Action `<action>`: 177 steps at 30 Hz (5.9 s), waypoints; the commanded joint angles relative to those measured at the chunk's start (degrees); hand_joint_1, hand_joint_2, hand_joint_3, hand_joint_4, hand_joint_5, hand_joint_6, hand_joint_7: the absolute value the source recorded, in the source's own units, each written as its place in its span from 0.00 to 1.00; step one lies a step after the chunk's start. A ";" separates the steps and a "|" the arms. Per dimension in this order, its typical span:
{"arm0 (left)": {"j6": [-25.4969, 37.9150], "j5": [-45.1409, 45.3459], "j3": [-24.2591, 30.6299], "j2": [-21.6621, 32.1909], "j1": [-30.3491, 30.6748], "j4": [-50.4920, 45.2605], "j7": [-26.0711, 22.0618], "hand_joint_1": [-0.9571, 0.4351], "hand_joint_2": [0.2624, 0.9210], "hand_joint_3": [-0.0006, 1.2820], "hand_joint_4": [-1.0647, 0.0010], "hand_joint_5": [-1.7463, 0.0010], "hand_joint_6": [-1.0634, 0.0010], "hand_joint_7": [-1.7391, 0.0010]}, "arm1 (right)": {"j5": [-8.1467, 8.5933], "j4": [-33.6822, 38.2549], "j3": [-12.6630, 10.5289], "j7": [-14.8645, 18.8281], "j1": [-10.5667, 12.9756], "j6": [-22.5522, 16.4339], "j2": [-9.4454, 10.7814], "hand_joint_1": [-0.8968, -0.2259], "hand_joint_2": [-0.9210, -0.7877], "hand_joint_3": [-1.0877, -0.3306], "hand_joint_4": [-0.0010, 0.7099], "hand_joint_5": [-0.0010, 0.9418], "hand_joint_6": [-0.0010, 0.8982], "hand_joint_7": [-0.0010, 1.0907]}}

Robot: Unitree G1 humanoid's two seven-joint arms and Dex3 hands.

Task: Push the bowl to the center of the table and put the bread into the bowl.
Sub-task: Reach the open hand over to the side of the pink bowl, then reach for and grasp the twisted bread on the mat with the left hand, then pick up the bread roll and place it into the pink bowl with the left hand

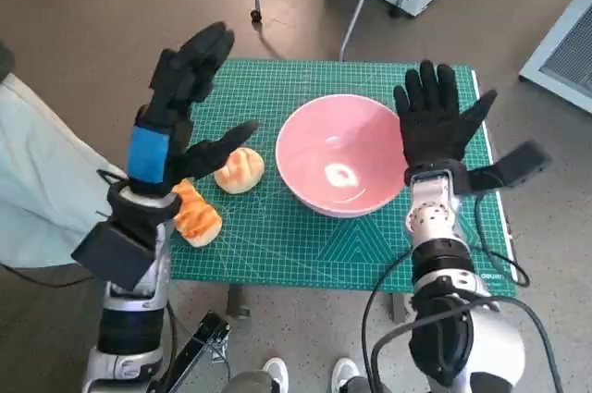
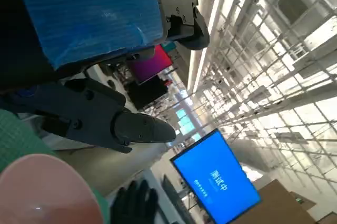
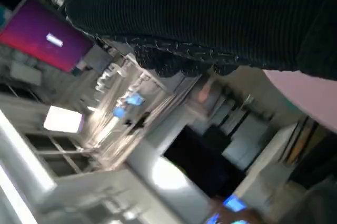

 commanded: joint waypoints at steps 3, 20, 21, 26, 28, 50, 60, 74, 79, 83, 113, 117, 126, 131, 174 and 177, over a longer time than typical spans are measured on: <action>-0.27 0.01 4.63 9.45 2.59 -0.84 -4.36 0.39 1.00 0.15 0.65 1.00 0.71 0.87 | -9.15 -2.39 7.88 -0.38 1.02 -9.69 -1.76 0.53 0.00 0.27 0.26 0.05 0.05 0.55; -1.10 5.15 9.33 32.71 8.42 -1.35 -16.18 0.39 1.00 0.10 0.70 1.00 0.65 0.95 | -14.58 -28.53 22.75 13.54 7.83 -23.46 -3.24 0.34 0.00 0.47 0.36 0.04 0.00 0.69; -1.14 5.48 9.34 33.49 8.70 -1.47 -16.58 0.39 1.00 0.09 0.71 1.00 0.66 0.95 | -14.70 -30.07 23.40 13.62 8.37 -23.46 -3.30 0.34 0.00 0.47 0.35 0.04 0.00 0.69; 0.93 5.96 8.53 37.76 10.14 -3.06 -20.75 0.39 1.00 0.06 0.74 1.00 0.66 0.96 | -16.98 -37.08 26.50 12.57 10.97 -24.16 -4.19 0.34 0.00 0.45 0.35 0.03 0.00 0.70; 1.98 5.74 7.90 38.94 10.27 -3.31 -22.55 0.40 1.00 0.04 0.76 1.00 0.67 0.97 | -17.54 -38.94 27.25 12.07 11.68 -24.02 -4.34 0.34 0.00 0.44 0.34 0.03 0.00 0.71; -1.83 17.27 -8.48 39.22 3.69 6.47 -27.85 0.51 0.89 0.00 0.79 1.00 0.65 0.98 | -16.27 -44.64 29.53 10.35 14.04 -20.77 -4.38 0.37 0.00 0.39 0.34 0.04 0.00 0.74; -4.88 23.06 -16.52 35.55 -2.40 15.32 -27.92 0.54 0.87 0.00 0.79 1.00 0.67 0.99 | -15.41 -44.06 29.39 10.53 14.09 -20.41 -4.76 0.37 0.00 0.39 0.34 0.04 0.00 0.74; -6.34 32.59 -24.05 30.34 -6.65 26.30 -22.37 0.60 0.86 0.01 0.76 0.99 0.65 0.99 | -14.64 -44.68 29.26 10.89 14.99 -19.79 -5.68 0.38 0.00 0.40 0.35 0.05 0.00 0.74; -7.23 35.12 -25.97 29.36 -7.29 29.45 -19.83 0.62 0.92 0.01 0.65 0.97 0.55 0.96 | -14.25 -45.26 29.30 10.92 15.22 -19.20 -6.04 0.39 0.00 0.40 0.35 0.05 0.00 0.73; -8.27 36.97 -27.64 29.11 -8.21 32.36 -18.24 0.62 0.97 0.02 0.51 0.94 0.44 0.93 | -14.34 -46.18 29.49 10.48 15.57 -18.78 -6.11 0.39 0.00 0.40 0.35 0.05 0.00 0.72; -10.11 17.03 -17.01 32.89 -11.74 21.65 -26.47 0.69 1.00 0.14 0.61 0.16 0.38 0.37 | -13.42 -48.61 29.49 10.34 17.16 -16.24 -6.16 0.35 0.00 0.40 0.34 0.06 0.00 0.72; -6.99 14.05 -14.90 31.94 -13.48 15.63 -27.27 0.69 1.00 0.14 0.59 0.17 0.39 0.36 | -13.27 -48.16 29.33 10.56 16.96 -16.30 -6.36 0.35 0.00 0.40 0.33 0.06 0.00 0.71; -2.18 13.18 -14.78 25.96 -21.43 9.12 -25.93 0.69 1.00 0.14 0.57 0.22 0.41 0.30 | -12.68 -47.98 29.25 11.10 16.73 -16.06 -6.62 0.35 0.00 0.40 0.33 0.06 0.00 0.71; -0.54 15.02 -17.10 20.44 -26.18 8.98 -24.96 0.69 1.00 0.14 0.57 0.23 0.42 0.29 | -12.29 -48.25 29.25 11.46 16.86 -16.03 -6.74 0.34 0.00 0.40 0.33 0.06 0.00 0.71; 2.45 27.56 -28.08 8.31 -34.52 31.27 -22.61 0.63 0.93 0.04 0.72 0.98 0.76 0.70 | -10.06 -48.20 27.86 11.40 18.78 -18.04 -6.00 0.29 0.00 0.49 0.32 0.07 0.00 0.67; 1.76 27.71 -27.20 10.03 -33.92 29.43 -21.88 0.63 0.93 0.03 0.71 0.98 0.77 0.70 | -10.15 -47.97 27.84 11.25 18.87 -18.58 -5.62 0.29 0.00 0.49 0.32 0.07 0.00 0.67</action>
